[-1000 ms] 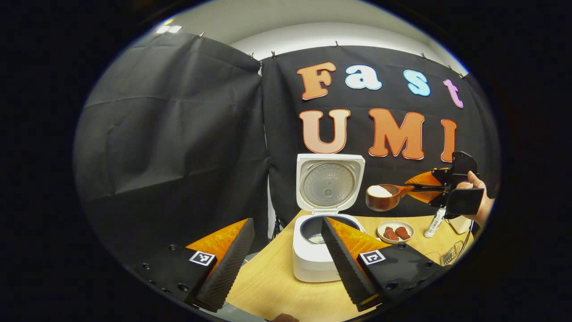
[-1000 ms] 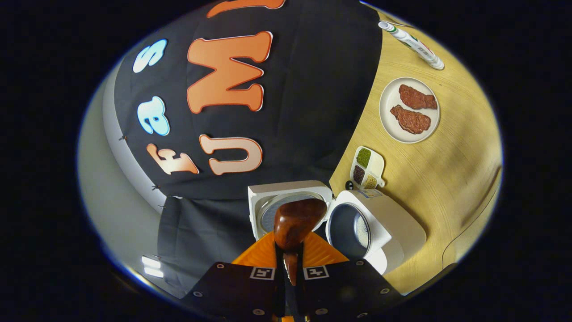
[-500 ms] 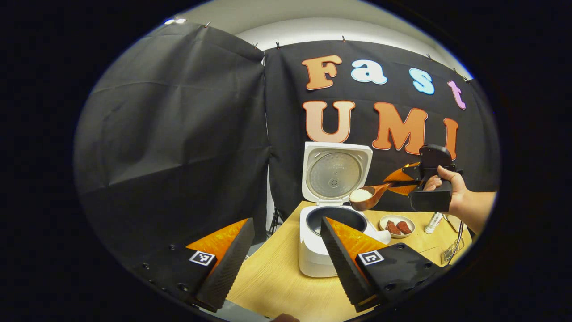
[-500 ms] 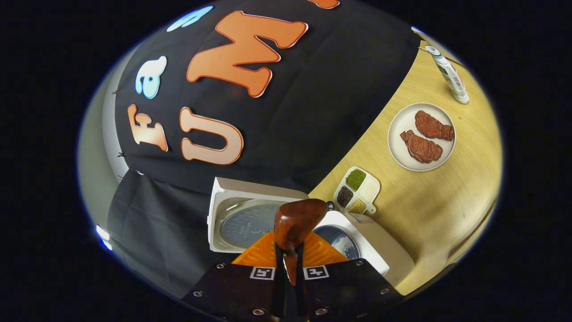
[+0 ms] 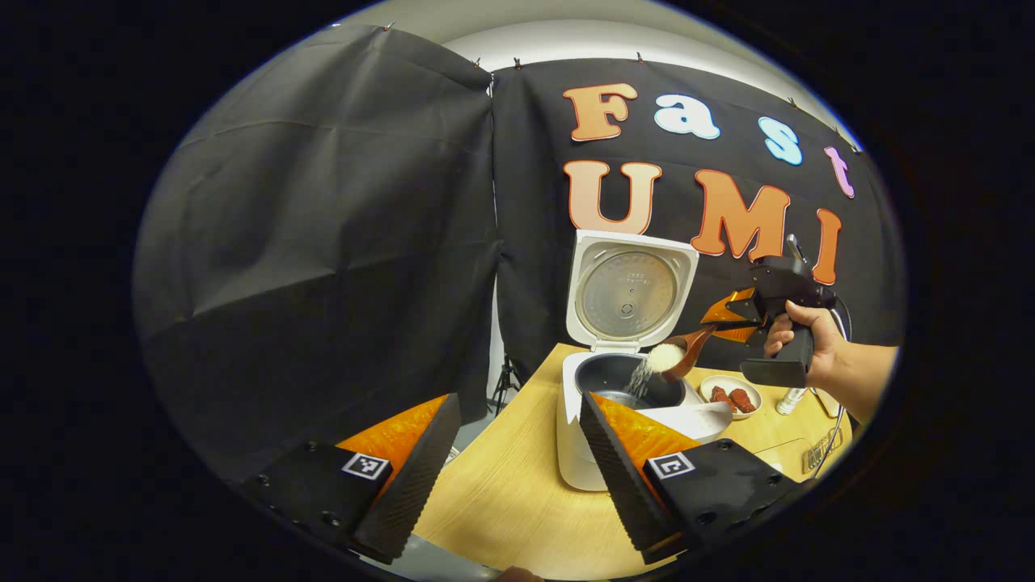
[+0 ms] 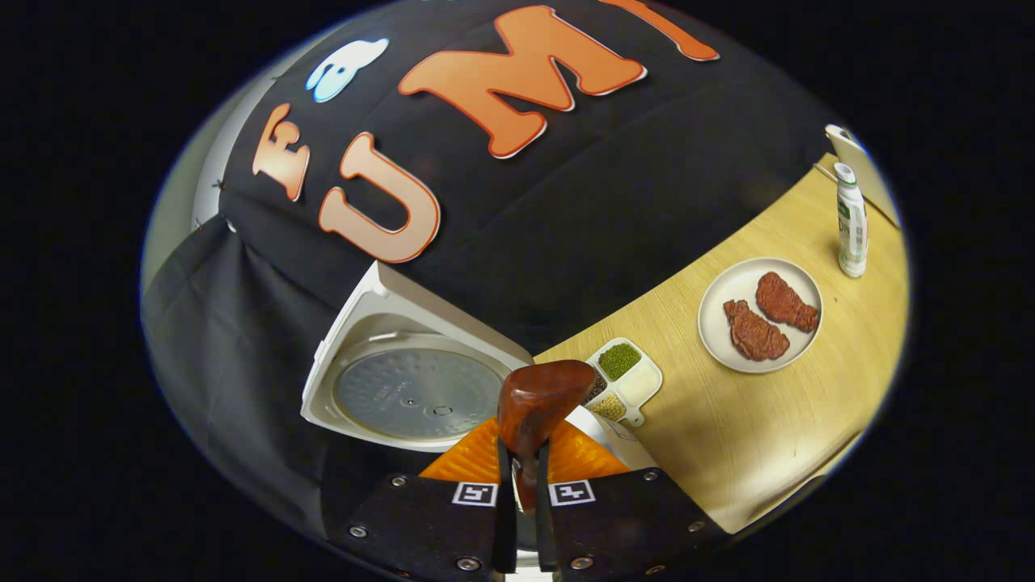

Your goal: Close the left gripper, press the button to open the rice cooker; take a wooden spoon from the chopstick holder with the right hand, scoop a spoonful of rice and pour it into the rice cooker, then put the wooden spoon back into the chopstick holder.

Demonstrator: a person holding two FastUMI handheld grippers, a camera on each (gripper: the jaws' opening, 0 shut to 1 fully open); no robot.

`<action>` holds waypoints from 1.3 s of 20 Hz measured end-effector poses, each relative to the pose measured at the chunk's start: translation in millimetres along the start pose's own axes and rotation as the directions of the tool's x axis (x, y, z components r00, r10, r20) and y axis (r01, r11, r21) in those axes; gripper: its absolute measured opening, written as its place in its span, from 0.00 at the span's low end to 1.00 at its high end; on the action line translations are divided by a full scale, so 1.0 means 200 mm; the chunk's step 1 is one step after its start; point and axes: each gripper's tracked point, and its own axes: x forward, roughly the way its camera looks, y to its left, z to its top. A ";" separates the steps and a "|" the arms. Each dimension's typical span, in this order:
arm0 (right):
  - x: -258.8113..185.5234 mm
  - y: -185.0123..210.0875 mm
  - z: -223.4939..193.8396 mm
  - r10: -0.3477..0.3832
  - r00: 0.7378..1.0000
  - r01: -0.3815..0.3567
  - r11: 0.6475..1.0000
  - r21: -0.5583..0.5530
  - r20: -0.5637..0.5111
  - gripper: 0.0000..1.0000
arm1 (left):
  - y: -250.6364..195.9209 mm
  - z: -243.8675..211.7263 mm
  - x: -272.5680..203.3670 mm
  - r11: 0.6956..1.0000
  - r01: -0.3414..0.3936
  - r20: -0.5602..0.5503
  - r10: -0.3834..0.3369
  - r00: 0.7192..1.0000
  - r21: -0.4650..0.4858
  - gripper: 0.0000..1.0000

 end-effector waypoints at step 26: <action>-0.15 0.53 -0.02 0.284 0.949 -0.049 0.558 -0.829 0.135 0.09 | -0.14 0.02 -0.04 1.000 0.016 -0.003 -0.016 1.000 0.014 1.00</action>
